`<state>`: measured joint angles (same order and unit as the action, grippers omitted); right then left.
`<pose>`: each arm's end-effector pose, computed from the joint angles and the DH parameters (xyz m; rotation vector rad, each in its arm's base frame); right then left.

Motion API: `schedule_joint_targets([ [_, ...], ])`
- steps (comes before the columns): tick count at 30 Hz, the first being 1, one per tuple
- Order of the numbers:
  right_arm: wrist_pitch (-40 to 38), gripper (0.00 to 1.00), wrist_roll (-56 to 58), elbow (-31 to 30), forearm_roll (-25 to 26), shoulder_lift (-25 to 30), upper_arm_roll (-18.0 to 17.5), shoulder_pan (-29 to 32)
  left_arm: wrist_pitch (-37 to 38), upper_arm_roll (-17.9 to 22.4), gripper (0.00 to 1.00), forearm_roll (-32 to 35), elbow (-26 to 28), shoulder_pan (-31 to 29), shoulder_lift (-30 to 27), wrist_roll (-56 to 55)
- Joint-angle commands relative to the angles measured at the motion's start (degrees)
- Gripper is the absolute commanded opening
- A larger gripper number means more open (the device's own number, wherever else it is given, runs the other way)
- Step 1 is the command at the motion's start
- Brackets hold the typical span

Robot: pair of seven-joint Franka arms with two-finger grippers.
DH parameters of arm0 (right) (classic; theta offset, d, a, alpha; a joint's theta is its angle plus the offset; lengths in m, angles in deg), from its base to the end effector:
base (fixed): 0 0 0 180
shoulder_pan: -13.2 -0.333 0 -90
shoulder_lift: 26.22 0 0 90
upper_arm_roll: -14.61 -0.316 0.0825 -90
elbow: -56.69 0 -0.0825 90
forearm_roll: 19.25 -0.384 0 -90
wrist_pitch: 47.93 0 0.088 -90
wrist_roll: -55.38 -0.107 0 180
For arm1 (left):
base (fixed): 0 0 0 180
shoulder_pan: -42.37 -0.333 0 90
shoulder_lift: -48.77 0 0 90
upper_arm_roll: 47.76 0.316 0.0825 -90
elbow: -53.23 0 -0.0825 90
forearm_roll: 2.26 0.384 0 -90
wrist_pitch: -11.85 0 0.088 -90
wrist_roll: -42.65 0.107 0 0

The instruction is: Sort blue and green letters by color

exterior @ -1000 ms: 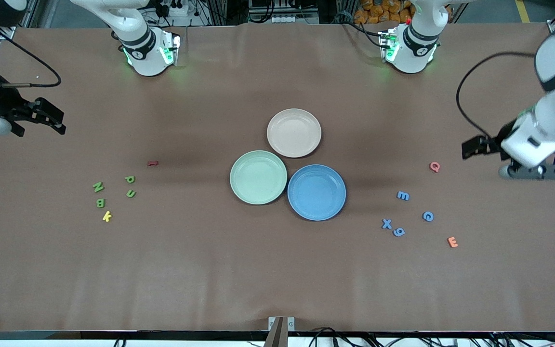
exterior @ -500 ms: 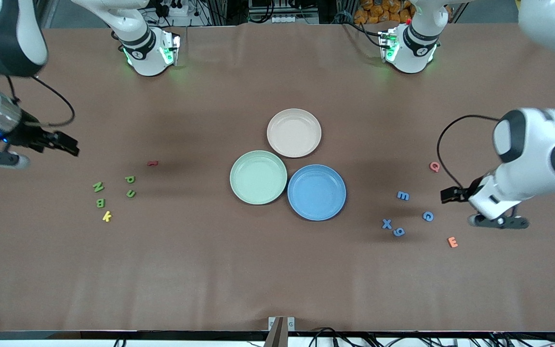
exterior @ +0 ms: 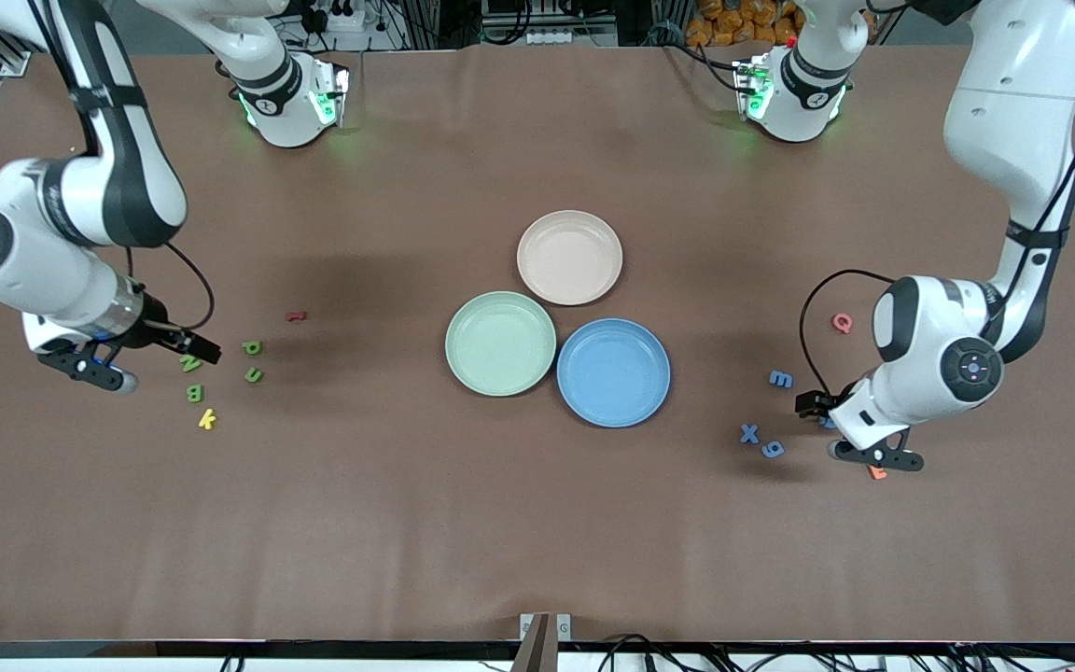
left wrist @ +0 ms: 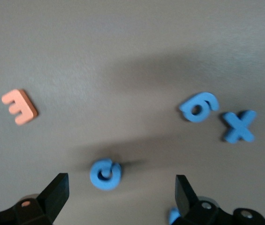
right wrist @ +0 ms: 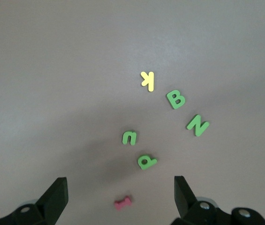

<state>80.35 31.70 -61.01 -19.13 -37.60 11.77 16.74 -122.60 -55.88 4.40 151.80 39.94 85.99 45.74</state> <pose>0.5798 -0.0078 0.3404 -3.0657 0.6616 0.0236 0.6676 -0.0560 0.2116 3.1215 -0.3250 -0.0236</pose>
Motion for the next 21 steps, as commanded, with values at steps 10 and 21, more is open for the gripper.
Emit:
schedule_joint_targets([
  [10,12.7,0.9,-8.57,0.02,-0.73,-10.76,-0.15,-1.16,-3.53,0.13,1.0,4.59,-1.18,-0.83,3.21,1.66],
  [21,15.78,0.79,-8.57,-0.16,-0.56,-14.11,-0.06,-1.25,-3.44,0.13,1.0,4.59,-0.39,-1.53,3.21,2.01],
])
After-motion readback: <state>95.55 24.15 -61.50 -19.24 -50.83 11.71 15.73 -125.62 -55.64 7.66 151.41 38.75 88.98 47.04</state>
